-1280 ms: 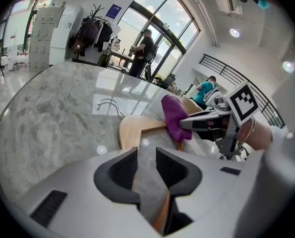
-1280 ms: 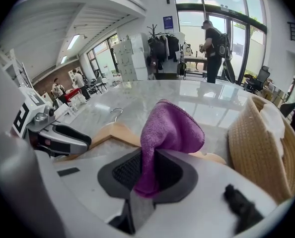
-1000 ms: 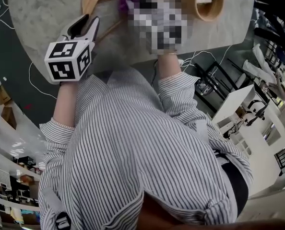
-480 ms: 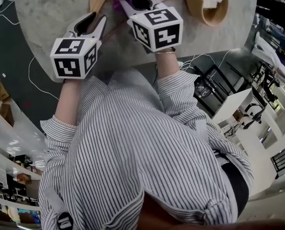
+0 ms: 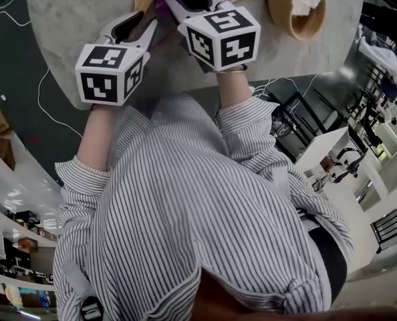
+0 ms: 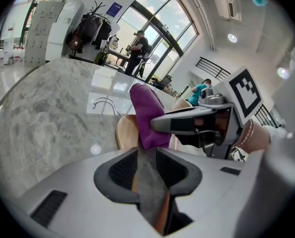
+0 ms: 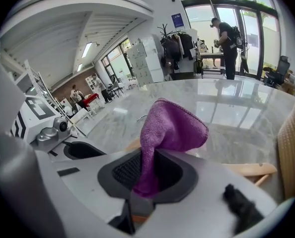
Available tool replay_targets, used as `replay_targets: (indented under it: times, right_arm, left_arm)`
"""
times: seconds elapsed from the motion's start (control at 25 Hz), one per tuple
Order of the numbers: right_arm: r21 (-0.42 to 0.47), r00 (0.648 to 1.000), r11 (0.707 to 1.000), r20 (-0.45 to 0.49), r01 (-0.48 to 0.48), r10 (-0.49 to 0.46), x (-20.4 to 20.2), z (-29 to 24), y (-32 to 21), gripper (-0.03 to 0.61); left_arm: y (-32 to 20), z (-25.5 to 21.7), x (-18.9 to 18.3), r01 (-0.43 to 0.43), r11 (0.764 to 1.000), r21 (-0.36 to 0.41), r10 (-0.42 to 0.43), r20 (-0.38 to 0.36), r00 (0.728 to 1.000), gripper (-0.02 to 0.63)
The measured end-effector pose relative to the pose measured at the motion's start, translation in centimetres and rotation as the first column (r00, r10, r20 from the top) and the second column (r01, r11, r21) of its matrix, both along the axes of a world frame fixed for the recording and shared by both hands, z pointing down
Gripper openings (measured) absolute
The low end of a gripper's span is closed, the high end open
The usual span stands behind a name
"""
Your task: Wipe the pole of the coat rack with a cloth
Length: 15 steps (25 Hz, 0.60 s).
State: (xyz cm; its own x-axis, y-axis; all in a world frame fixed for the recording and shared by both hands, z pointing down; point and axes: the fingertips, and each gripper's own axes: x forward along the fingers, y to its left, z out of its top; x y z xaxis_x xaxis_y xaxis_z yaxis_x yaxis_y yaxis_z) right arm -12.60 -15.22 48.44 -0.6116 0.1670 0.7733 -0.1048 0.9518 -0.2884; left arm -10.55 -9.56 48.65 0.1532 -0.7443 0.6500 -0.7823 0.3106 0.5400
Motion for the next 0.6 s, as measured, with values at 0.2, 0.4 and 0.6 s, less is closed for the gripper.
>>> replay_targets:
  times: [0.2, 0.4, 0.6]
  right_arm:
    - [0.004, 1.0, 1.0, 0.0, 0.012, -0.012, -0.5, 0.6, 0.9, 0.066]
    - [0.029, 1.0, 1.0, -0.001, 0.007, -0.007, -0.4, 0.8, 0.7, 0.066]
    - [0.051, 1.0, 0.999, 0.008, -0.011, 0.01, -0.4, 0.8, 0.9, 0.066]
  left_arm:
    - [0.2, 0.2, 0.4, -0.04, 0.999, 0.003, 0.04, -0.003, 0.999, 0.114]
    - [0.7, 0.1, 0.5, -0.035, 0.999, 0.012, 0.035, 0.005, 0.999, 0.14]
    - [2.6, -0.1, 0.4, -0.021, 1.0, 0.014, 0.021, -0.004, 1.0, 0.14]
